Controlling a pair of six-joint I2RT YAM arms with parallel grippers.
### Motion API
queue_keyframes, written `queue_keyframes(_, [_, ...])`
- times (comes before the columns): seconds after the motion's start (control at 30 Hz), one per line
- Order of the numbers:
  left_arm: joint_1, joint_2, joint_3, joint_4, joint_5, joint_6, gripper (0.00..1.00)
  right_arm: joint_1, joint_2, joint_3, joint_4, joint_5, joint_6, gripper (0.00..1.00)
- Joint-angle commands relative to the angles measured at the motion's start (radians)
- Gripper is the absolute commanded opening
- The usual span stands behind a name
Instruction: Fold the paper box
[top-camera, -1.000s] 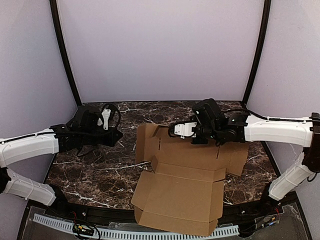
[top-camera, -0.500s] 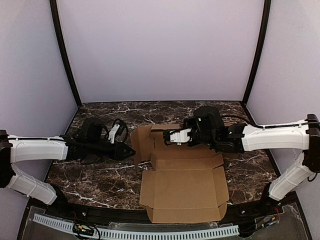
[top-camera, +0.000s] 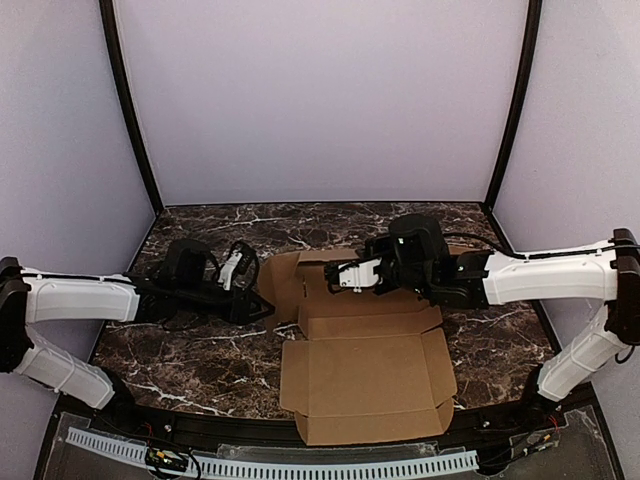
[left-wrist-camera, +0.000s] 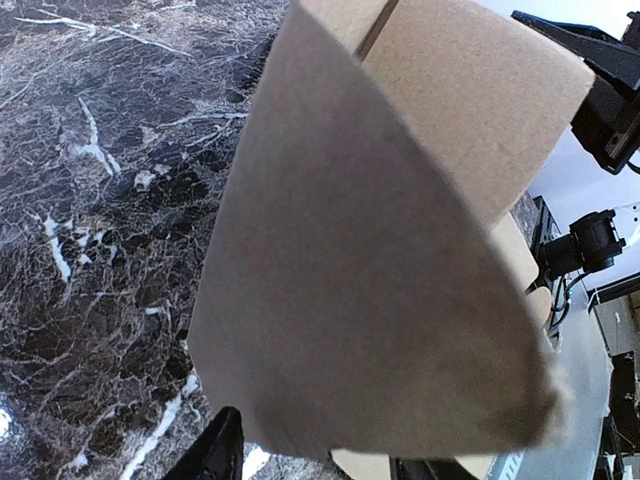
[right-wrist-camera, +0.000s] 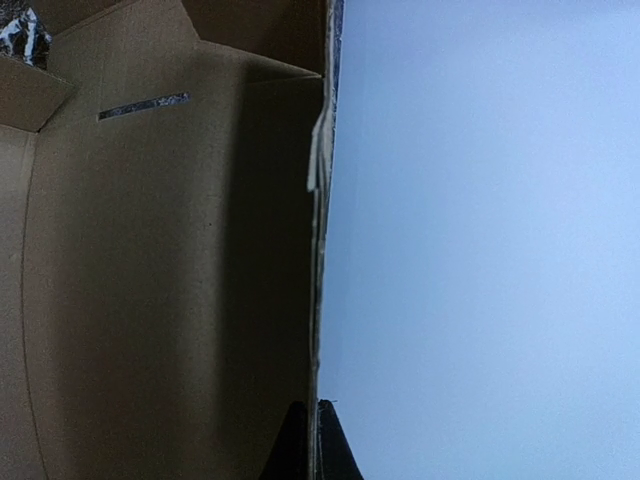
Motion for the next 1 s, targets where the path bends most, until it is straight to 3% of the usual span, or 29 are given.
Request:
queue_keyframes(0.0, [0.006, -0.097, 0.058, -0.149, -0.038, 0.036, 0.49, 0.009, -0.012, -0.031, 0.025, 0.003, 0.009, 0.00])
queue_keyframes(0.23, [0.006, -0.337, 0.119, -0.408, -0.247, 0.058, 0.55, 0.009, -0.009, -0.047, 0.053, 0.009, 0.023, 0.00])
queue_keyframes(0.3, [0.006, -0.352, 0.135, -0.453, -0.348, 0.061, 0.48, 0.010, -0.015, -0.051, 0.061, 0.006, 0.029, 0.00])
queue_keyframes(0.37, [0.006, -0.328, 0.155, -0.480, -0.458, 0.053, 0.35, 0.011, -0.020, -0.056, 0.064, 0.003, 0.032, 0.00])
queue_keyframes(0.4, [0.006, -0.300, 0.166, -0.480, -0.488, 0.044, 0.25, 0.012, -0.022, -0.060, 0.065, 0.002, 0.034, 0.00])
queue_keyframes(0.5, [0.007, -0.240, 0.173, -0.421, -0.549, 0.031, 0.12, 0.015, -0.030, -0.070, 0.070, -0.001, 0.038, 0.00])
queue_keyframes(0.67, [0.030, -0.075, 0.199, -0.293, -0.498, 0.013, 0.01, 0.029, -0.042, -0.083, 0.083, 0.005, 0.034, 0.00])
queue_keyframes(0.97, [0.085, 0.113, 0.198, -0.013, -0.237, -0.028, 0.01, 0.068, -0.061, -0.122, 0.119, 0.017, 0.058, 0.00])
